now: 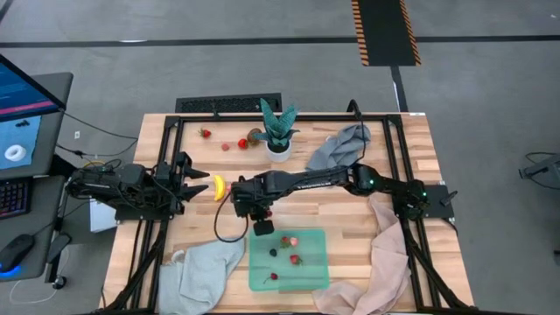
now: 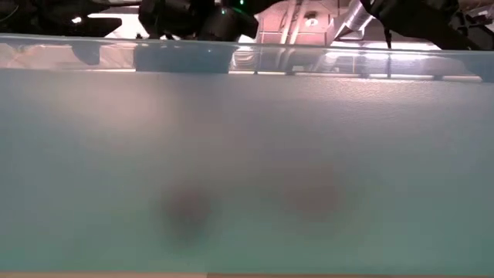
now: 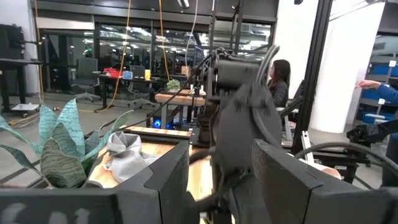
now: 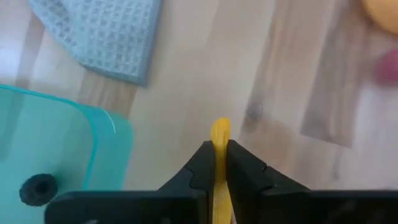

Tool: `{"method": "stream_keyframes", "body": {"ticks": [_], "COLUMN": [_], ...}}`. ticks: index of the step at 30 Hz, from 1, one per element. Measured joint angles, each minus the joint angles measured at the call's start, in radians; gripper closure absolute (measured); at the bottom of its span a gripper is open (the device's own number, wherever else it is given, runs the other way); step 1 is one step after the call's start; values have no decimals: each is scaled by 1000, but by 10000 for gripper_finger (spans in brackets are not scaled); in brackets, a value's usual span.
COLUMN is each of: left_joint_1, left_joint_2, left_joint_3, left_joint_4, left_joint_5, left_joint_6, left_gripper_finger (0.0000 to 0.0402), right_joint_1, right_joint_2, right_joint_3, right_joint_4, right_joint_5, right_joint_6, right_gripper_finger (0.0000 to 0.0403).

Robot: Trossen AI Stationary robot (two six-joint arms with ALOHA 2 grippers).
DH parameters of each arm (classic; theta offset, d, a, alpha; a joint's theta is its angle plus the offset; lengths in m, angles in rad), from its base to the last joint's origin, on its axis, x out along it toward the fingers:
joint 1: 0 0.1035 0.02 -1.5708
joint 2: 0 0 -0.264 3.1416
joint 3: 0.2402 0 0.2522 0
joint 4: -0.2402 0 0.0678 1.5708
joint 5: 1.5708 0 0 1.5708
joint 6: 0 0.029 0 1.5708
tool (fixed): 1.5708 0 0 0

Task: Pick and placing Produce into tupperware
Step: Put the yellow chili pepper into the green bin

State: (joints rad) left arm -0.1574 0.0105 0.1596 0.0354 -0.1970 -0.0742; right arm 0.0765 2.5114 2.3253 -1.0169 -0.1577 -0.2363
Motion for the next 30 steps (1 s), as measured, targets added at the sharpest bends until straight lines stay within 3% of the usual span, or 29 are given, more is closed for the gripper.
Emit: {"method": "stream_keyframes", "body": {"ticks": [10,18,30], "left_joint_1": [0,0,0], "left_joint_2": [0,0,0], "left_joint_3": [0,0,0], "left_joint_4": [8,8,-17], "left_joint_5": [-11,-58,-58], "left_joint_6": [-14,-19,-90], "left_gripper_finger": [234,234,234], "right_joint_1": [50,152,200], "right_joint_2": [-59,-72,-73], "right_joint_3": [30,31,13], "right_joint_4": [-41,-53,-52], "right_joint_5": [28,10,-25], "right_joint_6": [48,124,329], "right_gripper_finger": [346,346,312]}}
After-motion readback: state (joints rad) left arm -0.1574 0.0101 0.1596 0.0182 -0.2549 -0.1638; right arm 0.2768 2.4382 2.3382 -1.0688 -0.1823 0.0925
